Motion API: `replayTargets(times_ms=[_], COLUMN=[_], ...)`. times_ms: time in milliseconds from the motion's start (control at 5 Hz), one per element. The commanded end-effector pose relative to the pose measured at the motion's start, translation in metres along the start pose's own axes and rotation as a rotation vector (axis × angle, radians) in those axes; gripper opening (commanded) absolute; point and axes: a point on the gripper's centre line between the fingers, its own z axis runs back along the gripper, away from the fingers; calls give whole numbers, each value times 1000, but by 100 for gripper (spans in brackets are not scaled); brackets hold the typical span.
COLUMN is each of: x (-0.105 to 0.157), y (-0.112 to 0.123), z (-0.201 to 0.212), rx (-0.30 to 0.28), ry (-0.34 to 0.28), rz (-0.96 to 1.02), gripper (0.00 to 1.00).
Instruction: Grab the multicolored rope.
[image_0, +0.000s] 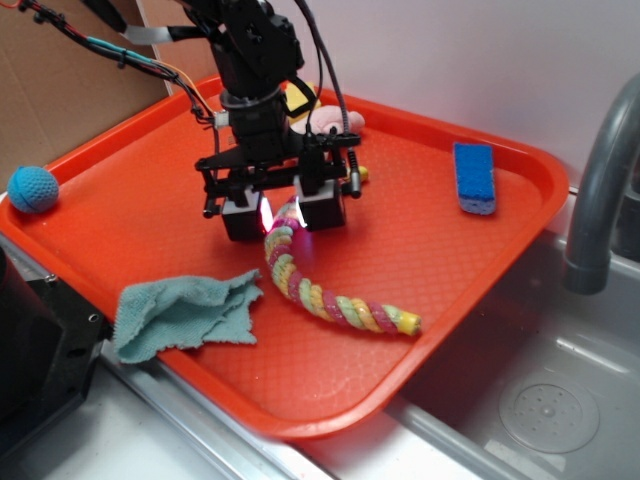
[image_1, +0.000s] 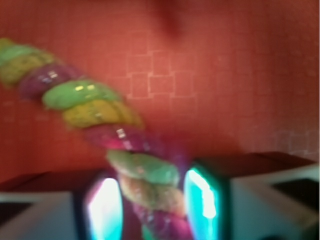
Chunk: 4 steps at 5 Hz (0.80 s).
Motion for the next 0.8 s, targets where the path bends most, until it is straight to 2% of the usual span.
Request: replayTargets(times_ms=[0, 200, 400, 600], x=[4, 18, 20, 36], y=[-7, 18, 40, 71], z=[61, 113, 168, 197], rx=[-107, -178, -111, -100], ry=[6, 25, -70, -124], rz=[-238, -429, -586, -620], gripper=[0, 0, 0, 0])
